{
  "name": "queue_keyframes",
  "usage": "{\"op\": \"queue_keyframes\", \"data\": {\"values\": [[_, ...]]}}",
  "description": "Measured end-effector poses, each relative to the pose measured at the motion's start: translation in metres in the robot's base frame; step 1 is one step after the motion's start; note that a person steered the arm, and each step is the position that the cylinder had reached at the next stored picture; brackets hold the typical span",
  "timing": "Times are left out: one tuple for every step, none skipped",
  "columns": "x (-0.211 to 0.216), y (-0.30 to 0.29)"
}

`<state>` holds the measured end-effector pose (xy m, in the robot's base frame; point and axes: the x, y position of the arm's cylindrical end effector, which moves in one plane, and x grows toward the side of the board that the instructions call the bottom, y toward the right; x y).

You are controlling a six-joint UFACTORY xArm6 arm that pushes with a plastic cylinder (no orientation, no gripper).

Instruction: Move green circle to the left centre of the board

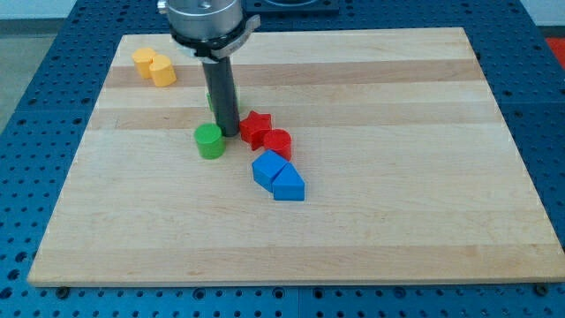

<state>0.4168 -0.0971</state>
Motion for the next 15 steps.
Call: {"op": "queue_keyframes", "data": {"values": [[0.014,-0.016],[0.019,-0.02],[0.019,0.017],[0.02,0.019],[0.026,0.017],[0.027,0.017],[0.027,0.017],[0.038,0.009],[0.038,0.009],[0.038,0.005],[0.038,-0.009],[0.038,-0.023],[0.038,-0.034],[0.041,-0.026],[0.057,-0.019]]}}
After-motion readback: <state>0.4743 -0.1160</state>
